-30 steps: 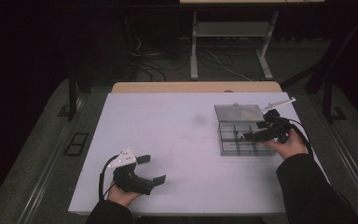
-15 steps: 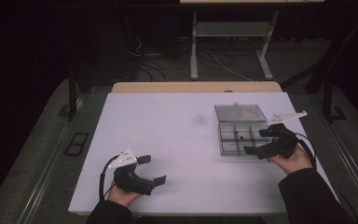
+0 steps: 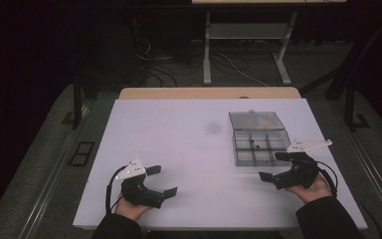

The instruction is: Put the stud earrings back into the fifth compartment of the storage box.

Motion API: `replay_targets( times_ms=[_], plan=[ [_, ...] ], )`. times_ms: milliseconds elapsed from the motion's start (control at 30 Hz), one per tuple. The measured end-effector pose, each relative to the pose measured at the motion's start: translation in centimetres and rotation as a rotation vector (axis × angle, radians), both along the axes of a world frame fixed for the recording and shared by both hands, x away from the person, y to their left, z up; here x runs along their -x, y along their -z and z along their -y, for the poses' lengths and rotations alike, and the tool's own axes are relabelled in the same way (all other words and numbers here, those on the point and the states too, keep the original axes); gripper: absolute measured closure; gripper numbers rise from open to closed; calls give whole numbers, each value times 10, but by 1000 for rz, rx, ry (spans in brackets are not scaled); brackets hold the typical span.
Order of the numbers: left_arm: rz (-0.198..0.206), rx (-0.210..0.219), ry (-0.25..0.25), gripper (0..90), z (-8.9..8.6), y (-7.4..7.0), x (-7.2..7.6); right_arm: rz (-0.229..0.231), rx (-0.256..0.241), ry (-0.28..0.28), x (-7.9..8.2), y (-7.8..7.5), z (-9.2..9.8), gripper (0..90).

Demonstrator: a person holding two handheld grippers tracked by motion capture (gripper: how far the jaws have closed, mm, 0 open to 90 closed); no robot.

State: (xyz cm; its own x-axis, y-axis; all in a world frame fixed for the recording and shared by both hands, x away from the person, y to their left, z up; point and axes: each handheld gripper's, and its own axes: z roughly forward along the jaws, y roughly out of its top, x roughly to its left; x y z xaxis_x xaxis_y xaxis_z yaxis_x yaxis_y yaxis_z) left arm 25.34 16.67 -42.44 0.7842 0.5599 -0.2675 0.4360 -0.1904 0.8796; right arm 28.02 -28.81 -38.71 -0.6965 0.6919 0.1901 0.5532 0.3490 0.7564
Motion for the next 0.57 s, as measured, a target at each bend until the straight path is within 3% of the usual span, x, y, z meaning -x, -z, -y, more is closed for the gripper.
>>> replay_targets(
  times_ms=[367,433,567],
  plan=[
    [1,-1,1,0,0,0,0,7,-2,30,20,28,5,4],
    [0,-4,2,0,0,0,0,-7,6,30,22,30,5,4],
    [0,-5,2,0,0,0,-1,8,4,36,25,30,5,4]
  ],
)
